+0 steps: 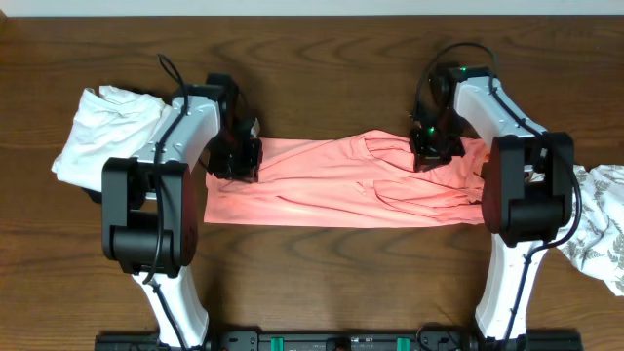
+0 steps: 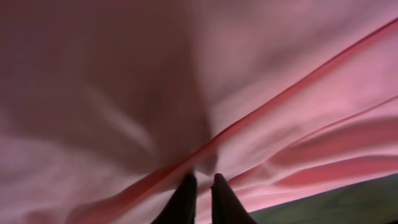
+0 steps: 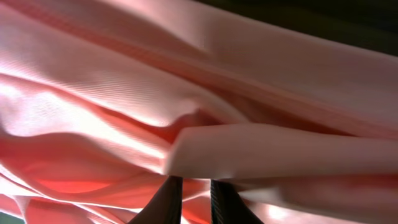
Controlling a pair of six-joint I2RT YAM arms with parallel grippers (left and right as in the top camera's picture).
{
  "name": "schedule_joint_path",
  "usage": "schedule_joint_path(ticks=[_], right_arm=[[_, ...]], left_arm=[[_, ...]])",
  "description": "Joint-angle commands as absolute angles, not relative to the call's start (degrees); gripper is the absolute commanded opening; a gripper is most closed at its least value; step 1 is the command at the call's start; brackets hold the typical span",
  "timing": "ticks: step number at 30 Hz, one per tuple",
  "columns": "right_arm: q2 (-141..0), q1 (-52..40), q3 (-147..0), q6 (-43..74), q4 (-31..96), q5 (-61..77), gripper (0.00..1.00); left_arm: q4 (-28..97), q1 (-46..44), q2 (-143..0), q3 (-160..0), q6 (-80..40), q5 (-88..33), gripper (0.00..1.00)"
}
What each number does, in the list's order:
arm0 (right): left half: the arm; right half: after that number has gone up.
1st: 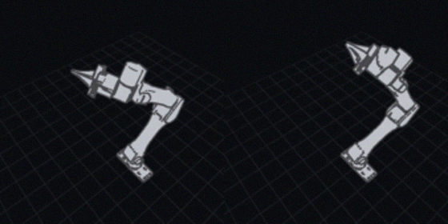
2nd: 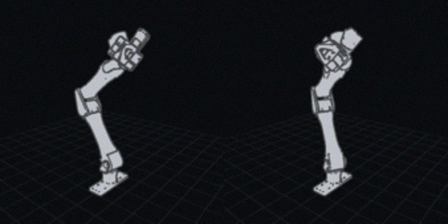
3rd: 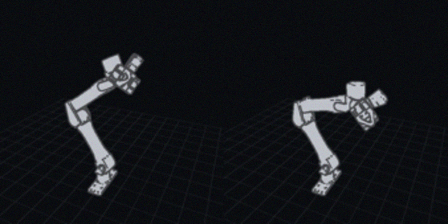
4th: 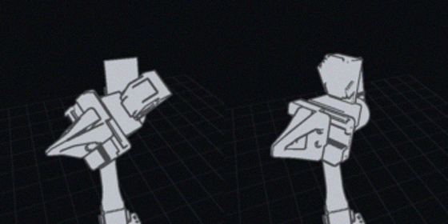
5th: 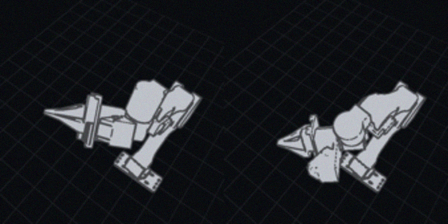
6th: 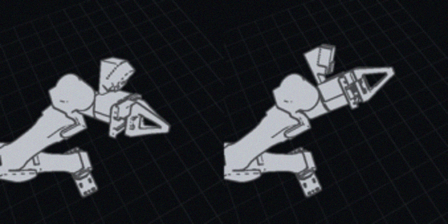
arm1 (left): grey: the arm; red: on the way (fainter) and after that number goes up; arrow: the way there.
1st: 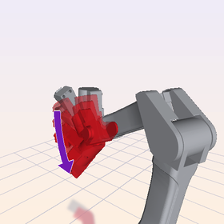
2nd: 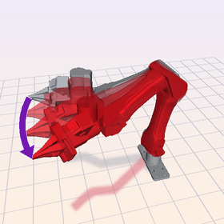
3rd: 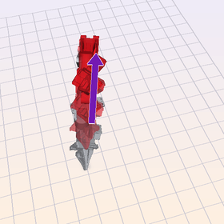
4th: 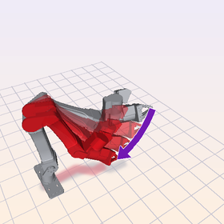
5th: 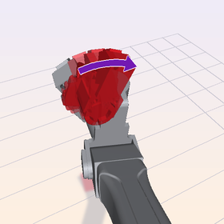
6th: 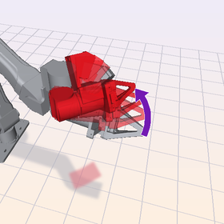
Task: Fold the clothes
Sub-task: 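Move the right gripper to the pink shirt's right end and grasp it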
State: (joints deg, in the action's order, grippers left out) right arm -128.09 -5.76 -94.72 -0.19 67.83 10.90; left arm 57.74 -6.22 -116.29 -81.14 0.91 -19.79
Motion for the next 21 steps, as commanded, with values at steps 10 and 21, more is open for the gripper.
schedule_joint_path(ticks=[10,21], right_arm=[[-126.93,-2.74,-96.49,0.80,69.19,8.03,0.17],[-113.93,4.60,-101.10,3.70,75.02,10.66,0.22]], left_arm=[[54.89,-6.28,-116.62,-76.29,1.67,-20.05,0.22],[53.67,-4.43,-116.62,-76.29,0.01,-19.84,0.20]])
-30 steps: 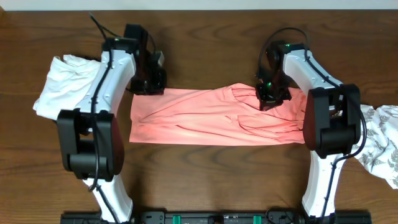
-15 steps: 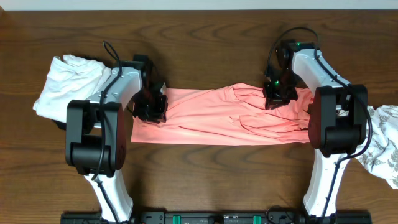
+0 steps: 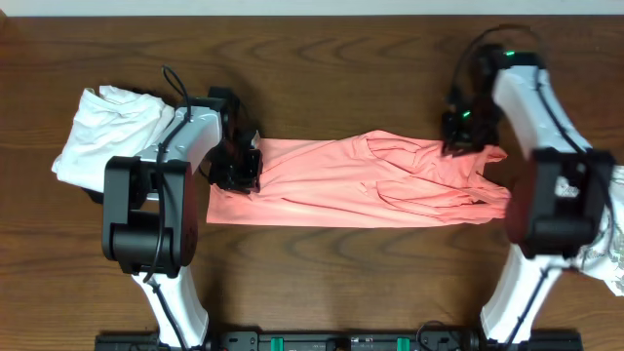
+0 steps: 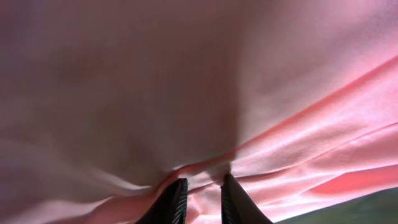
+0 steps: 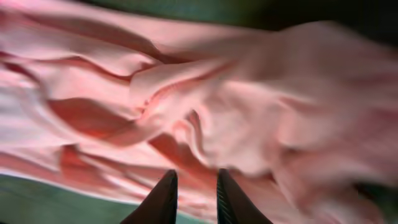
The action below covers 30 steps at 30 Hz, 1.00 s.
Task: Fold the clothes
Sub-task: 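Move the right gripper to the pink shirt's right end and grasp it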
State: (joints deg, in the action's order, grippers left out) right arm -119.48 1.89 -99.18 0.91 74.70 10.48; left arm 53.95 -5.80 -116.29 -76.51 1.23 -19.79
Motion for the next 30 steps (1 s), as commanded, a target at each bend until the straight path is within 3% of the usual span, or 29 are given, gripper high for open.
schedule_joint_path(ticks=[1,9,21,30], right_arm=[[-112.36,6.11,-101.10,4.27,75.31,10.81,0.23],[-109.75,13.47,-99.13,4.25,81.06,11.03,0.23],[-109.71,20.69,-80.77,3.55,72.75,15.09,0.24],[-109.71,26.70,-75.16,3.20,71.22,13.93,0.25]], left_arm=[[53.08,-3.57,-116.62,-76.29,-0.75,-19.86,0.20],[51.94,0.16,-116.62,-76.29,-2.00,-19.92,0.20],[51.92,0.19,-116.62,-76.29,-2.00,-19.92,0.20],[51.90,0.19,-116.62,-76.29,-2.00,-19.92,0.21]])
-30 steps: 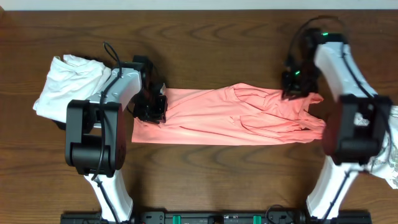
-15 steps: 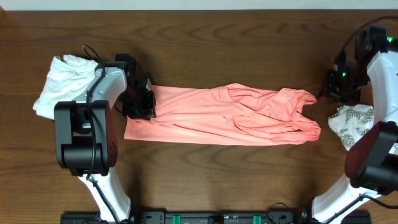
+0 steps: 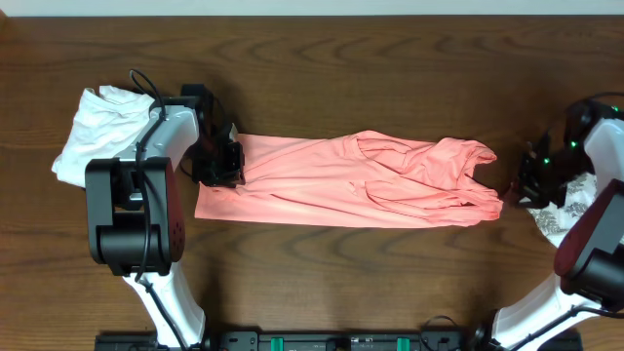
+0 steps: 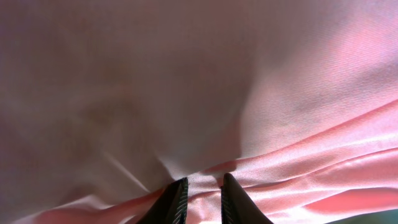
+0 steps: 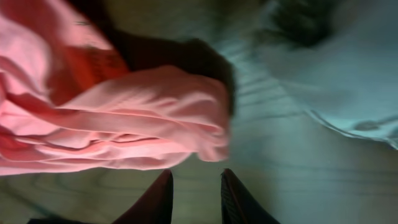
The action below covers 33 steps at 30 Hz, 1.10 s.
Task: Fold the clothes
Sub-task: 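Move the right gripper to the pink shirt's right end and grasp it, then pull the shirt taut between left and right grippers, stretching it lengthwise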
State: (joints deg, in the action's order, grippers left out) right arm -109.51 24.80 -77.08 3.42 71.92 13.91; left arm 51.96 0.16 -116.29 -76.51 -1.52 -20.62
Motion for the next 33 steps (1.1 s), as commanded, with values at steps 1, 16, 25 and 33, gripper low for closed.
schedule_joint_path(ticks=[1,16,25,33], right_arm=[[-109.71,27.31,-74.06,3.16,70.32,14.48,0.26],[-109.71,25.21,-59.13,4.97,51.99,29.39,0.54],[-109.71,22.94,-57.30,10.74,43.48,31.11,0.55],[-109.71,21.28,-57.30,16.23,37.10,30.68,0.55]], left_arm=[[51.90,0.19,-116.62,-76.29,-2.00,-19.92,0.21],[52.47,0.19,-116.62,-76.29,-2.02,-19.94,0.21],[53.23,0.19,-116.62,-76.29,-2.02,-19.94,0.21],[53.80,0.19,-116.62,-76.29,-2.02,-19.97,0.21]])
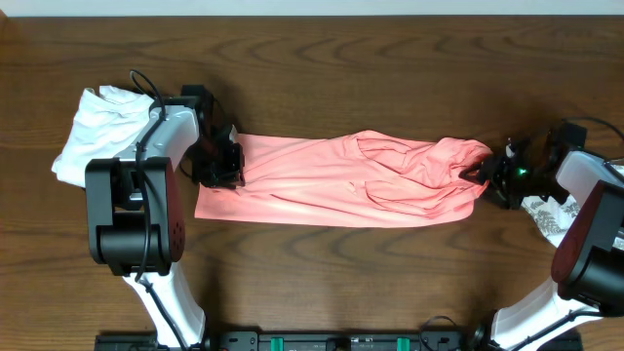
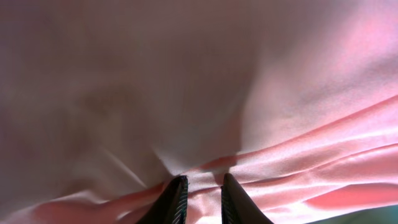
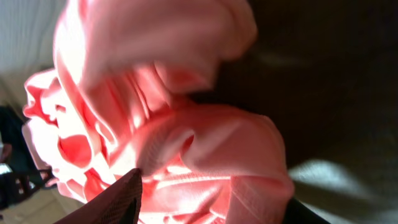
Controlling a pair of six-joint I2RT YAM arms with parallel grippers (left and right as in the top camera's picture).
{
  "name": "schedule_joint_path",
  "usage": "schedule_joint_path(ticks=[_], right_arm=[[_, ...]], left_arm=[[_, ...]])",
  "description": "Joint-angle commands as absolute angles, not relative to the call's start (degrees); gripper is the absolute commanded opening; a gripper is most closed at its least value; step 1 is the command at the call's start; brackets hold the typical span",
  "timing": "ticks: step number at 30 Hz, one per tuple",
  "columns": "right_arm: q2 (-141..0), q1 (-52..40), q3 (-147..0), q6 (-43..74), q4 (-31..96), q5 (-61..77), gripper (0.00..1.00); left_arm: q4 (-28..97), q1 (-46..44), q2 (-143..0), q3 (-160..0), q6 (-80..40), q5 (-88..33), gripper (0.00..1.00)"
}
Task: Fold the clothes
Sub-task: 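Pull the shirt taut between left and right grippers, stretching it lengthwise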
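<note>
A pink garment [image 1: 331, 185] lies stretched left to right across the wooden table, smooth at its left end and bunched in folds at its right. My left gripper [image 1: 226, 168] sits on the left end. In the left wrist view this gripper [image 2: 204, 202] is shut on a fold of pink garment [image 2: 280, 93]. My right gripper [image 1: 485, 180] is at the bunched right end. In the right wrist view it [image 3: 208, 205] stands wide open, and bunched pink garment [image 3: 186, 143] fills the gap between its fingers [image 3: 115, 202].
A crumpled white cloth [image 1: 97, 132] lies at the far left, beside the left arm. A white patterned cloth [image 1: 546, 216] lies at the far right, partly under the right arm. Bare dark wood [image 1: 341, 78] runs behind the garment.
My right gripper was over bare table just right of the garment, its jaws narrowly apart. Now it is at the bunched right end with the jaws wide round the fabric. The left gripper has not moved.
First my left gripper held the left end and my right gripper was on the upper right folds. Then the right gripper stood further right and the garment reached further that way. Later the left end lay further left and the right gripper was off the garment; now it is at the right end.
</note>
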State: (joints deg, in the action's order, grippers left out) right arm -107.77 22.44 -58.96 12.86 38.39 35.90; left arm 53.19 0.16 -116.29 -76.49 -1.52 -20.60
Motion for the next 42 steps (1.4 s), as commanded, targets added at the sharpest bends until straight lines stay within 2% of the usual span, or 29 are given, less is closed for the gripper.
schedule_joint_path(ticks=[1,13,17,20,21,23,25,30,35,42], right_arm=[[-109.71,20.91,-57.30,17.06,36.45,30.20,0.55],[-109.73,16.64,-57.25,23.73,32.12,23.81,0.55],[-109.73,15.38,-57.25,25.85,30.92,22.92,0.51],[-109.73,14.92,-57.25,27.86,30.96,21.02,0.39],[-109.73,14.85,-57.25,28.10,30.85,20.71,0.33],[-109.75,14.87,-57.25,28.47,30.63,19.90,0.11],[-109.75,14.87,-57.25,28.71,30.39,19.29,0.01],[-109.78,14.87,-57.25,27.46,29.02,19.79,0.01],[-109.47,15.42,-57.41,20.82,26.24,23.49,0.01],[-104.33,19.09,-58.26,18.13,25.85,24.45,0.01]], left_arm=[[53.89,0.19,-116.62,-76.29,-2.02,-19.94,0.21],[53.91,0.19,-116.62,-76.29,-2.02,-19.97,0.21],[53.95,0.19,-116.62,-76.29,-2.02,-19.97,0.21],[53.98,0.19,-116.62,-76.29,-2.02,-19.97,0.21],[54.04,0.19,-116.62,-76.29,-2.02,-19.97,0.21],[54.15,0.19,-116.62,-76.29,-2.02,-19.97,0.21],[54.15,0.19,-116.62,-76.29,-2.02,-19.97,0.21],[54.13,0.19,-116.62,-76.29,-2.02,-19.97,0.21],[54.00,0.19,-116.62,-76.29,-2.00,-19.94,0.21],[53.84,0.19,-116.62,-76.29,-2.00,-19.97,0.21]])
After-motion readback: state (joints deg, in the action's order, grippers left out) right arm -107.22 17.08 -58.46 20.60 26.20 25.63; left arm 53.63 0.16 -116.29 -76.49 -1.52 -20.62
